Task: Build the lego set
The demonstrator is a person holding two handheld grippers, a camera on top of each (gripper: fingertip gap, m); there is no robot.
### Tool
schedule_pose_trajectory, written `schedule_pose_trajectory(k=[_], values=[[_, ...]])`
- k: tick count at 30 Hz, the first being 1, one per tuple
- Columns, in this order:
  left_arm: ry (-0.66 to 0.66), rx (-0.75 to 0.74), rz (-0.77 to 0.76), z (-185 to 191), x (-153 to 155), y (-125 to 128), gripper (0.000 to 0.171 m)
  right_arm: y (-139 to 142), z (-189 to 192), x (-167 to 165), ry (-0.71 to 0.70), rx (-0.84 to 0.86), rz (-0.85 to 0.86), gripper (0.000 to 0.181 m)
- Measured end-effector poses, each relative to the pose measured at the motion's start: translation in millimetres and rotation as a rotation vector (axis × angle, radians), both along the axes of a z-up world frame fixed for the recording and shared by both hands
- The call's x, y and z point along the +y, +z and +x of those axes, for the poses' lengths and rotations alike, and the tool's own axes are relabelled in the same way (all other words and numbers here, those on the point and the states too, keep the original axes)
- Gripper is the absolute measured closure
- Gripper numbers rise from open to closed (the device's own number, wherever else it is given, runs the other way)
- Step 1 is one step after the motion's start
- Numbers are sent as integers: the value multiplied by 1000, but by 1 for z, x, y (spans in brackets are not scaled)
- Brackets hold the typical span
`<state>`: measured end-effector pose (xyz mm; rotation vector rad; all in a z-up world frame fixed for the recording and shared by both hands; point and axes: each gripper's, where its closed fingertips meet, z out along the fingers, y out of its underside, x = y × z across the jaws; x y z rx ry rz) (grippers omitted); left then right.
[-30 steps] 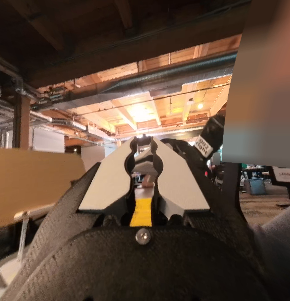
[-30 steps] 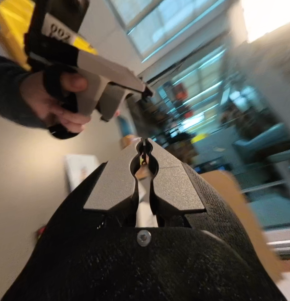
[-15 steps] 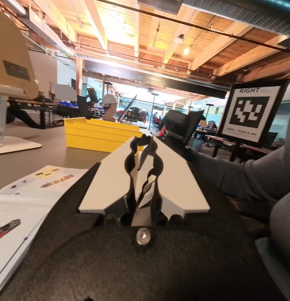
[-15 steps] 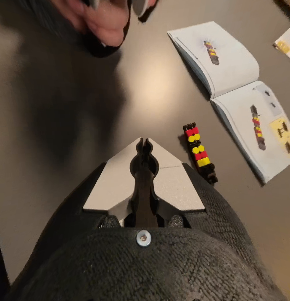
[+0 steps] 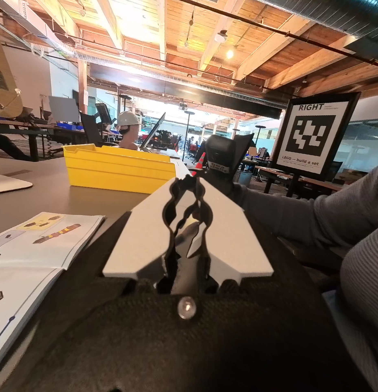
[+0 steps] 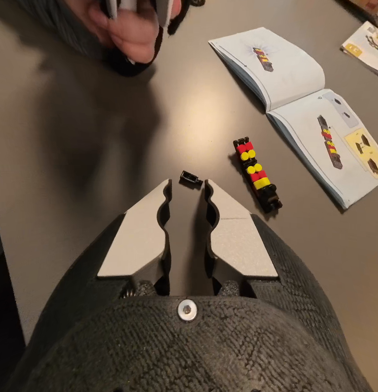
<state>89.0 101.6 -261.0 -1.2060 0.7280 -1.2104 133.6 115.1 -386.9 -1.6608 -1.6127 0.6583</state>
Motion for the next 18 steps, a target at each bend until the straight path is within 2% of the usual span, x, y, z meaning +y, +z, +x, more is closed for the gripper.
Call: schedule_pose_trajectory(k=[5, 8, 13, 18], values=[[-26, -3, -10, 1, -1, -1, 157, 0, -1, 5, 74, -3, 32, 150], [-34, -4, -15, 1, -2, -1, 157, -2, 2, -1, 103, -11, -19, 156], [-45, -6, -16, 2, -3, -1, 157, 0, 8, -2, 83, 5, -35, 167], [-57, -8, -18, 3, -4, -1, 157, 2, 5, 1, 78, 15, -7, 167]])
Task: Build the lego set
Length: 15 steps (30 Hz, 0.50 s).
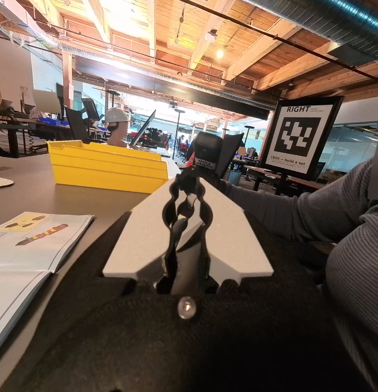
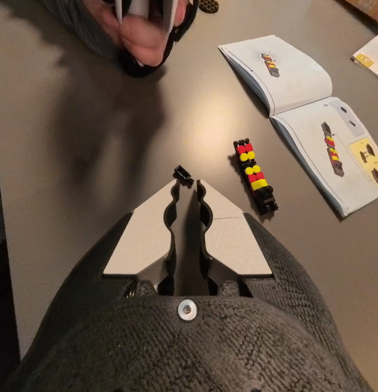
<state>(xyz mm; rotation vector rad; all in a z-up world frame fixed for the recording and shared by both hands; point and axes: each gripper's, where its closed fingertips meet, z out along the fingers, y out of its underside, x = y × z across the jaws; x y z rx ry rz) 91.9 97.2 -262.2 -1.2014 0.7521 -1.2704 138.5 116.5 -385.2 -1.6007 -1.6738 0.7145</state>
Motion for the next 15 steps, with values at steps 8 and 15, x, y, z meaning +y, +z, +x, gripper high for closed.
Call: schedule_pose_trajectory(k=[8, 15], values=[[-10, 4, 0, 1, -1, 0, 157, -5, 0, -5, 45, -32, -41, 173], [-14, 6, 3, 1, -2, 0, 157, -6, 0, -4, 42, -36, -33, 180]])
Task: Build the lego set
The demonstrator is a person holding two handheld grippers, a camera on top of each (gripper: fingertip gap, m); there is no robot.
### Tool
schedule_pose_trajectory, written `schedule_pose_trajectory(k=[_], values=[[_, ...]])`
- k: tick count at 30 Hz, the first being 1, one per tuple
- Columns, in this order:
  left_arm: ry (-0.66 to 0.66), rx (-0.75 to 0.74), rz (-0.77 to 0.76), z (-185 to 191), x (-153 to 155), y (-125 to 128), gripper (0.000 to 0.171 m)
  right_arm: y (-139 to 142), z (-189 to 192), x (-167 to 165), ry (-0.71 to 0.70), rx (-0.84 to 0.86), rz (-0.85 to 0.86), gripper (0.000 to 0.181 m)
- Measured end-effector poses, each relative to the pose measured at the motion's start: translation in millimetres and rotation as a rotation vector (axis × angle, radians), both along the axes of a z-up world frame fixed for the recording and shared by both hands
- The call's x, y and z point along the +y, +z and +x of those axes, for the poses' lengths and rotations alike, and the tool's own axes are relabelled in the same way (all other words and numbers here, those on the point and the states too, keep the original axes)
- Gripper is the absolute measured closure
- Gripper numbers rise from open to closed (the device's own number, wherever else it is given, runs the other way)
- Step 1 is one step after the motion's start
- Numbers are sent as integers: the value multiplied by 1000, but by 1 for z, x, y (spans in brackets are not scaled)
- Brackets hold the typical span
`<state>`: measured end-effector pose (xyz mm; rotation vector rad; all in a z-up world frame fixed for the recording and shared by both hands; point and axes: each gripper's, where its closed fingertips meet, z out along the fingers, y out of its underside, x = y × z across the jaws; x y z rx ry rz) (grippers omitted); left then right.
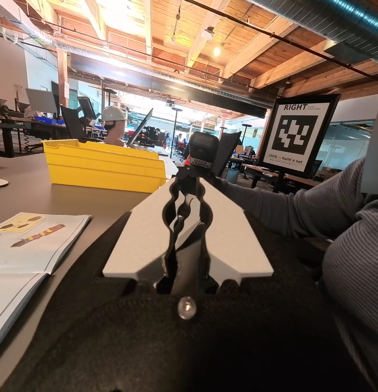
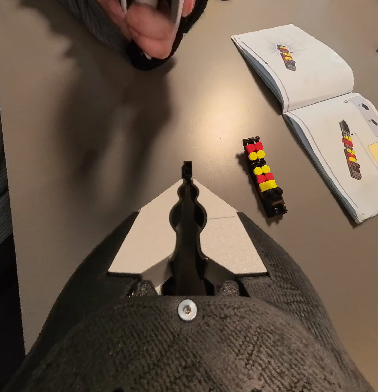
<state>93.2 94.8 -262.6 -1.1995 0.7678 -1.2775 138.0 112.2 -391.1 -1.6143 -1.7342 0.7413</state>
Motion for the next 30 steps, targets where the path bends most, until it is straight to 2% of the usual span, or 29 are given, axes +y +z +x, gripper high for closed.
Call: schedule_pose_trajectory(k=[5, 7, 9, 13, 17, 20, 23, 26, 30], values=[[17, -1, 33, 0, -2, 2, 157, 9, -1, 4, -26, 52, 13, 180], [36, -8, 82, 0, -5, 5, 157, 32, -2, 7, -54, 149, 9, 181], [40, -34, 134, 0, -11, 11, 157, 67, -4, 7, -58, 277, 7, 181], [13, -98, 159, -1, -21, 19, 157, 131, -17, -15, 43, 456, -74, 181], [-23, -160, 163, -4, -27, 26, 157, 156, -34, -36, 131, 450, -136, 181], [7, -189, 186, -8, -26, 36, 157, 173, -46, -39, 123, 446, -132, 181], [76, -245, 250, -18, -22, 70, 157, 207, -56, -39, 109, 431, -119, 181], [143, -283, 366, -21, -24, 119, 157, 257, -65, -43, 167, 367, -26, 181], [295, -413, 477, -38, -28, 190, 157, 322, -78, -54, 286, 245, 64, 181]])
